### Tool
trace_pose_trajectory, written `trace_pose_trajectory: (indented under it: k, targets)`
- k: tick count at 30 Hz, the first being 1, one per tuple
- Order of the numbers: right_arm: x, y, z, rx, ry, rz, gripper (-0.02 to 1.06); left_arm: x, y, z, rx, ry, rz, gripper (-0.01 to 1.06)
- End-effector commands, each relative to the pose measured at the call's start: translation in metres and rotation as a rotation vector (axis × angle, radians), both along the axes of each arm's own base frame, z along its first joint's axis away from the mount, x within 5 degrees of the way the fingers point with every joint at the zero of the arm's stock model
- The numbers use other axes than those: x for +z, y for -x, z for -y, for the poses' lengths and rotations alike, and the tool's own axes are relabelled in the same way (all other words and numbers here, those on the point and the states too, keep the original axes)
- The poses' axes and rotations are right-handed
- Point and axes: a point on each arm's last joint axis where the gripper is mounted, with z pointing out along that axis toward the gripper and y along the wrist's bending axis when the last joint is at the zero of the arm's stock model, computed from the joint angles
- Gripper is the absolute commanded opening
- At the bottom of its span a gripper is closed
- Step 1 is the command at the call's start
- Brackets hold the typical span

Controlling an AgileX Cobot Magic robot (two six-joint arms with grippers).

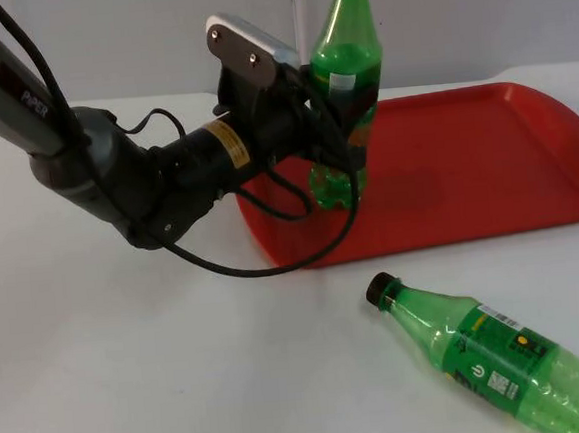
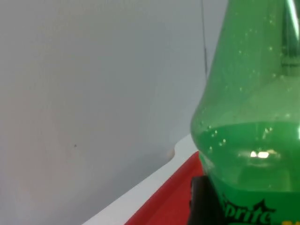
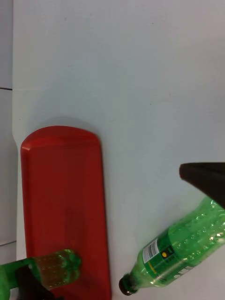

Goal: Place the bottle upright on the tray.

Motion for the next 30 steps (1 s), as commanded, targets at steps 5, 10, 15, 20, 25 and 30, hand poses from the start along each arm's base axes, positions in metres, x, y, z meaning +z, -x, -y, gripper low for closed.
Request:
trace_pose_trajectory:
  k: [5, 10, 15, 20, 25, 30]
  targets:
    - [-0.0004, -0.0001, -0.0003, 0.002, 0.000, 0.004, 1.05, 0.0015, 0.0010, 0.0015, -0.029, -0.011, 0.016, 0.24]
    - [-0.0004, -0.0001, -0.0003, 0.002, 0.000, 0.004, 1.05, 0.0023, 0.0012, 0.0016, -0.032, -0.005, 0.021, 0.63]
    - [-0.0004, -0.0001, -0.0003, 0.002, 0.000, 0.004, 1.05, 0.0034, 0.0015, 0.0018, -0.036, 0.005, 0.030, 0.80]
    - [-0.0004, -0.0001, -0.0003, 0.002, 0.000, 0.004, 1.05, 0.0044, 0.0014, 0.0016, -0.034, 0.022, 0.026, 0.80]
    - [-0.0004, -0.0001, -0.0003, 0.002, 0.000, 0.004, 1.05, 0.0049, 0.0015, 0.0007, -0.043, 0.022, 0.034, 0.80]
    - [-0.0004, -0.0001, -0.0003, 0.002, 0.000, 0.004, 1.05, 0.0076, 0.0036, 0.0022, -0.071, 0.031, 0.058, 0.96]
